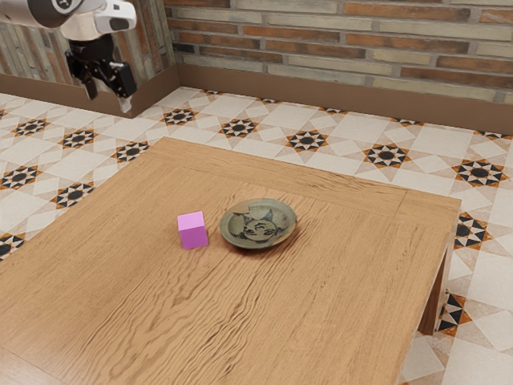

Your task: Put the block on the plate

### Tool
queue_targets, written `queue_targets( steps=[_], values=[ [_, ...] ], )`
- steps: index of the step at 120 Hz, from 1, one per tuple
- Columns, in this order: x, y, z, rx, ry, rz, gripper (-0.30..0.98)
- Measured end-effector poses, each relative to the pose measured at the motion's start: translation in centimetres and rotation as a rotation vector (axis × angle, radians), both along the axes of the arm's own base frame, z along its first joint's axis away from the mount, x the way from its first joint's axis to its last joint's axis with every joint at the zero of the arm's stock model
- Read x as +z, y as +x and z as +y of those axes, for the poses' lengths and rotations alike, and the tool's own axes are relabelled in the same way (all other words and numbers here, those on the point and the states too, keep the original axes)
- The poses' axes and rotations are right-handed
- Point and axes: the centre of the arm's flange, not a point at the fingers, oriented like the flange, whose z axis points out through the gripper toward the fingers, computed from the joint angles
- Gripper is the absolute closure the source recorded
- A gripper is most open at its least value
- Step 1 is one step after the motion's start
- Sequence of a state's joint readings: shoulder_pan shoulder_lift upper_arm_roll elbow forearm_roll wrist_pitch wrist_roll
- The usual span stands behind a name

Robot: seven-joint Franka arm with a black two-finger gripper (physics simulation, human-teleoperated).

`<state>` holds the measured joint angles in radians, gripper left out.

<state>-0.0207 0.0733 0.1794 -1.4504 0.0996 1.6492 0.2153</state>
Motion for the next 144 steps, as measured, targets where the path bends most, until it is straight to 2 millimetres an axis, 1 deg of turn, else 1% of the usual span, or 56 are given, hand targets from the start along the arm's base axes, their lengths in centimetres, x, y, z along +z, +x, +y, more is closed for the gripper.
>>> queue_targets(
  steps=[8,18,20,30,35,45,51,62,70,80,97,112,118,130,138,144],
  values=[
    [-0.2,0.0,-0.4,-0.008,-0.001,0.011,0.0],
    [-2.1,0.5,-1.8,-0.049,-0.007,0.044,0.0],
    [-2.9,0.6,-2.1,-0.06,-0.007,0.057,0.0],
    [-9.0,0.7,-3.8,-0.14,-0.015,0.135,0.0],
    [-11.1,0.5,-4.5,-0.183,-0.018,0.153,0.0],
    [-14.1,0.7,-5.1,-0.267,-0.018,0.159,0.0],
    [-16.0,1.1,-4.7,-0.306,-0.019,0.159,0.0],
    [-18.4,2.4,-4.3,-0.384,-0.019,0.146,0.0],
    [-19.8,3.2,-4.2,-0.445,-0.021,0.138,0.0],
    [-20.5,3.9,-4.4,-0.516,-0.02,0.115,0.0],
    [-24.0,5.2,-4.6,-0.625,-0.036,0.123,0.0],
    [-26.3,5.8,-4.3,-0.709,-0.057,0.129,0.0],
    [-26.8,5.9,-4.1,-0.736,-0.055,0.128,0.0],
    [-27.0,6.3,-4.8,-0.815,-0.012,0.127,0.0],
    [-27.0,6.4,-4.2,-0.838,0.009,0.123,0.0],
    [-27.8,6.6,-3.9,-0.853,0.011,0.129,0.0]
  ],
)
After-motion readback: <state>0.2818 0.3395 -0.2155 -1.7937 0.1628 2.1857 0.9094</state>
